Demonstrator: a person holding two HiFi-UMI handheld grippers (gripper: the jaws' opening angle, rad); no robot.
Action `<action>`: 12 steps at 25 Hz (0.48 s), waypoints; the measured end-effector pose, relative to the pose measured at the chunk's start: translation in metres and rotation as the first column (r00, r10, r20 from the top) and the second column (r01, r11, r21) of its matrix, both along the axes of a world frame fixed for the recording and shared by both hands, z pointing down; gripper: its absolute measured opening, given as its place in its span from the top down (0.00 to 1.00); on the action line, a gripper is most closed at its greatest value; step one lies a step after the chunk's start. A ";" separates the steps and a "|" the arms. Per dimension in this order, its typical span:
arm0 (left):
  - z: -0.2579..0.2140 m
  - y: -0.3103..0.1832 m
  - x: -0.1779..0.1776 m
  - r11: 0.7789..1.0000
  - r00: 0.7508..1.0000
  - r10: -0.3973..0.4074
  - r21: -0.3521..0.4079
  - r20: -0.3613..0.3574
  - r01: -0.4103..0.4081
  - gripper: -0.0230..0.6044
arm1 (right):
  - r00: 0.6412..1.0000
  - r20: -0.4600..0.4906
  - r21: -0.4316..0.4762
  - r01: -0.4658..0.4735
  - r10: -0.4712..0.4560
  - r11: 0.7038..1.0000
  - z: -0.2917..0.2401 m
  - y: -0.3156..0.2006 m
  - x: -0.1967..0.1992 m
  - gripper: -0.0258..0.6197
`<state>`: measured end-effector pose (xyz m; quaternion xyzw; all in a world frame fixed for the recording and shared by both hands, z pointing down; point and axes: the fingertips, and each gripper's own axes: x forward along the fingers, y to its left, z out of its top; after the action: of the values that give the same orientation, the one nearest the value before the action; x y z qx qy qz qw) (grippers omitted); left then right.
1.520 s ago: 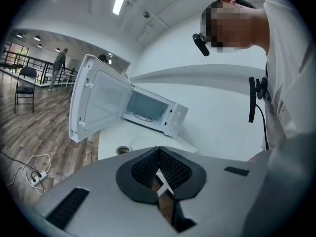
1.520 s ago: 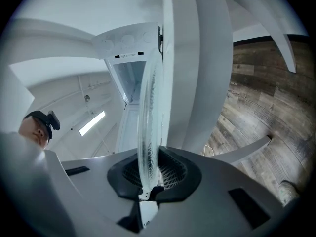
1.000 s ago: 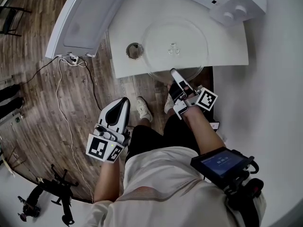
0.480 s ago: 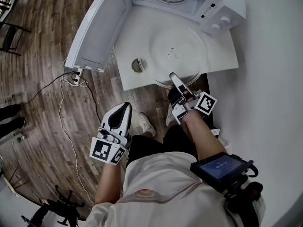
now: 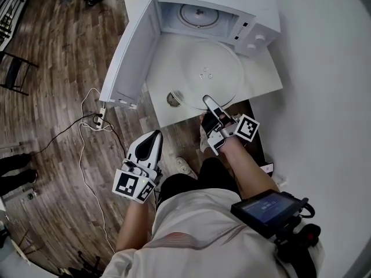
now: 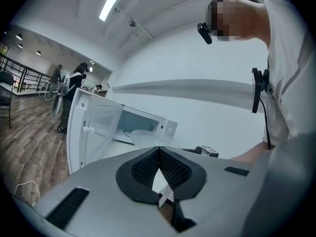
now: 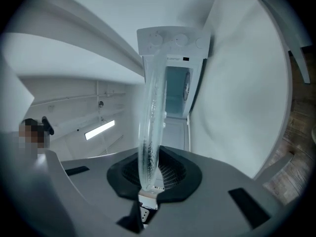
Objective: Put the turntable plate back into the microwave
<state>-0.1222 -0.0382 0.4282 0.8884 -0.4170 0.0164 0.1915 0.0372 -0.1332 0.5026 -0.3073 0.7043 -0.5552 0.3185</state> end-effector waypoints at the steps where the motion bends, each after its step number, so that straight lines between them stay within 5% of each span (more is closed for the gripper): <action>1: 0.000 -0.004 0.002 1.000 1.000 0.001 0.003 -0.001 -0.001 0.95 | 1.000 0.000 0.003 0.003 -0.003 1.000 0.000 -0.004 0.001 0.91; 12: -0.010 -0.047 0.019 0.999 0.999 -0.032 0.014 -0.003 0.032 0.95 | 1.000 0.009 0.003 0.023 -0.023 1.000 0.000 -0.069 0.000 0.91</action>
<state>-0.1033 -0.0853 0.4187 0.8830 -0.4308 0.0093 0.1861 0.0377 -0.2022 0.5030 -0.2961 0.7071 -0.5592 0.3157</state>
